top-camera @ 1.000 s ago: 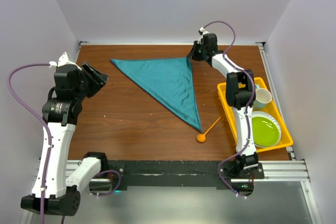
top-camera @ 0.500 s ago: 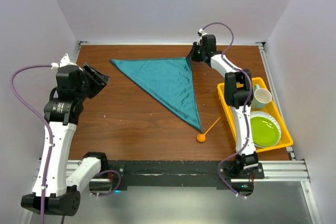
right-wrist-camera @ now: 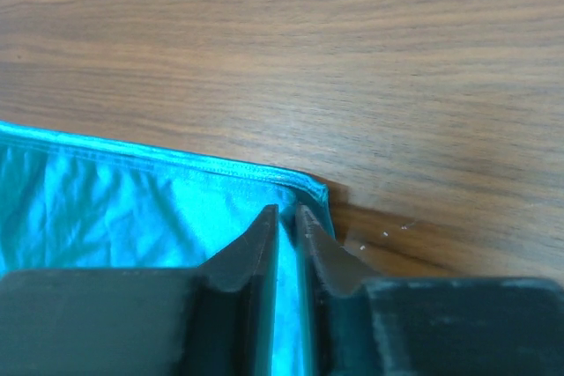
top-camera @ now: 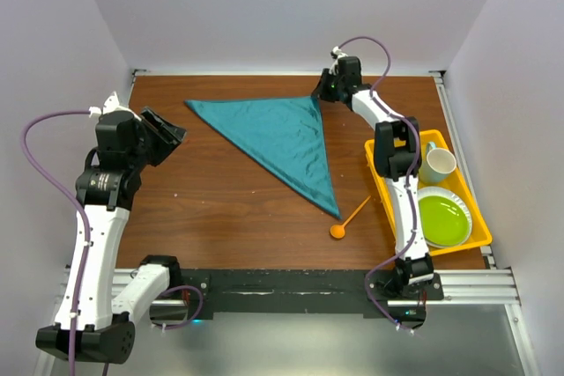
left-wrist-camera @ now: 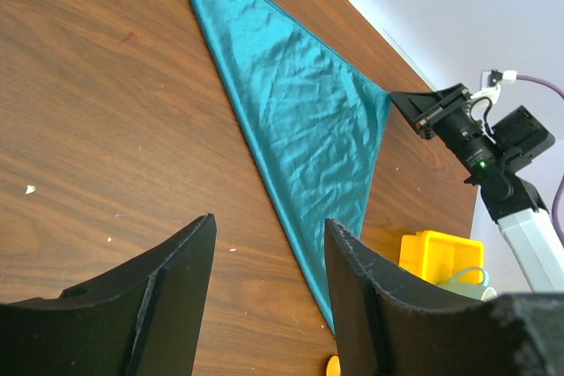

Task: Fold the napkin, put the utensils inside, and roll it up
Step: Fold the napkin

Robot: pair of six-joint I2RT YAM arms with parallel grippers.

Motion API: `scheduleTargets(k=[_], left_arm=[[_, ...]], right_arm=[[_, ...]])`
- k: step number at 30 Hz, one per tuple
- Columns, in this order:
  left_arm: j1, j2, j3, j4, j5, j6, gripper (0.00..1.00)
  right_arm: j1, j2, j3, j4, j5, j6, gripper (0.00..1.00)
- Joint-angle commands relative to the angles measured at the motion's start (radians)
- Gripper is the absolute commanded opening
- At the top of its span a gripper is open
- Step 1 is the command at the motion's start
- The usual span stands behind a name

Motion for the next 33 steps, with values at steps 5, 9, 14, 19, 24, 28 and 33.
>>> scheduleTargets(k=[5,9,14,19,24,28,33], left_arm=[[-0.004,0.06,-0.043,0.186,0.057,0.0,0.58],[-0.002,0.143,-0.106,0.387,0.079,-0.009,0.52],[-0.002,0.323,-0.186,0.68,0.09,-0.054,0.29],[-0.004,0.592,-0.122,0.935,0.077,-0.025,0.12],[0.031,0.823,0.013,1.013,0.073,0.043,0.0],[0.085,0.999,0.07,1.099,0.151,0.023,0.0],[0.151,1.142,0.173,1.107,0.197,0.023,0.0]], right_arm=[[-0.004,-0.039,0.27,-0.353,0.122,0.028,0.56],[0.024,-0.267,-0.025,-0.404,0.155,0.072,0.61],[0.128,-0.56,-0.348,-0.39,0.062,-0.016,0.63],[0.184,-0.762,-0.656,-0.341,-0.09,-0.024,0.56],[0.185,-0.799,-0.756,-0.389,-0.28,-0.085,0.43],[0.182,-0.812,-0.804,-0.367,-0.331,-0.095,0.42],[0.182,-0.77,-0.827,-0.364,-0.37,-0.064,0.4]])
